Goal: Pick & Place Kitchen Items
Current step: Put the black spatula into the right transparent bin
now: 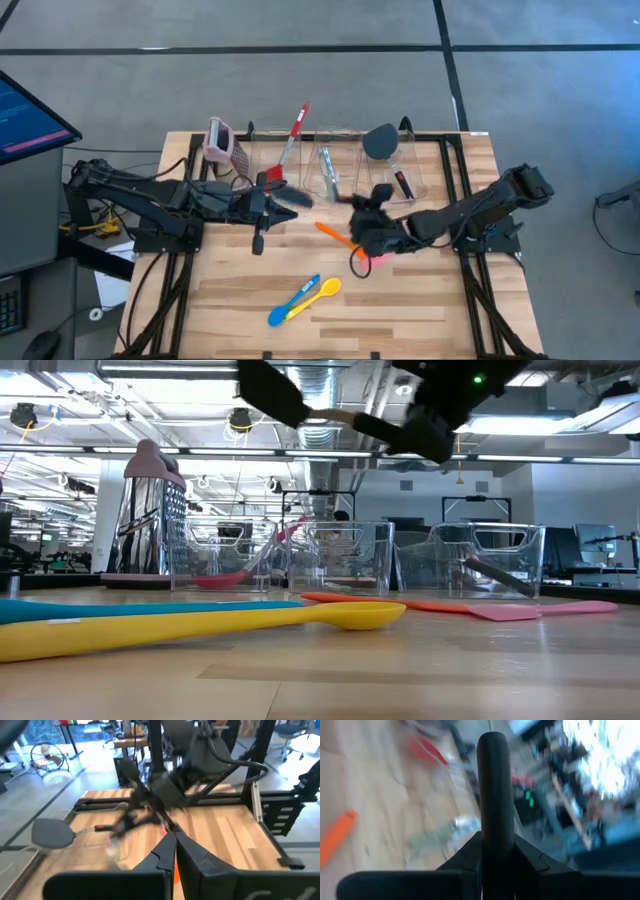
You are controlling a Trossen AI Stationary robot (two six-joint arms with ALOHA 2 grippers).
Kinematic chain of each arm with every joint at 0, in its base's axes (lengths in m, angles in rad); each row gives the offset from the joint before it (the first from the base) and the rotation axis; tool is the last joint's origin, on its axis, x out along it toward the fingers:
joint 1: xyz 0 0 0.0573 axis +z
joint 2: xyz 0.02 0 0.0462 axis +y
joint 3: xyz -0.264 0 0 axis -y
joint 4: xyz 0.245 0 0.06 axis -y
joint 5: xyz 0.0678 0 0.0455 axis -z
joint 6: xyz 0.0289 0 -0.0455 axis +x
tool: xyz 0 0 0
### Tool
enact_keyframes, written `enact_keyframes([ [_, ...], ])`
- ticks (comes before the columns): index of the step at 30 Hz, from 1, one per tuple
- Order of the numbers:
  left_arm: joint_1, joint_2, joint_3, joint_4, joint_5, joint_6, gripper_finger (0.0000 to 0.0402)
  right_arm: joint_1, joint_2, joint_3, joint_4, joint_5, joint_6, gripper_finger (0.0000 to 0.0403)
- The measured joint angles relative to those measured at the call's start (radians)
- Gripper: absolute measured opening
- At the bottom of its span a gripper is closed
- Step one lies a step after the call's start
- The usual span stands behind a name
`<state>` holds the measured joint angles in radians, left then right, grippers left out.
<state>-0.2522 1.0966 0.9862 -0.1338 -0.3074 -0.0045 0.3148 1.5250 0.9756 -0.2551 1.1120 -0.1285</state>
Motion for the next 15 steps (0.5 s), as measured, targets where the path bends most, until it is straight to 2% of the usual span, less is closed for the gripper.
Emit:
enact_keyframes([
  [5,0.000,0.000,0.000,-0.008,0.000,-0.021,0.0002,-0.025,-0.073,0.000,-0.355,0.048,0.401,0.0058],
  [8,0.000,0.000,0.000,-0.007,0.000,-0.022,0.0003,-0.045,-0.088,0.000,-0.506,0.067,0.600,0.0058],
  [15,0.000,0.000,0.000,-0.008,0.000,-0.022,0.0003,-0.109,-0.088,0.000,-0.718,0.068,0.895,0.0058],
])
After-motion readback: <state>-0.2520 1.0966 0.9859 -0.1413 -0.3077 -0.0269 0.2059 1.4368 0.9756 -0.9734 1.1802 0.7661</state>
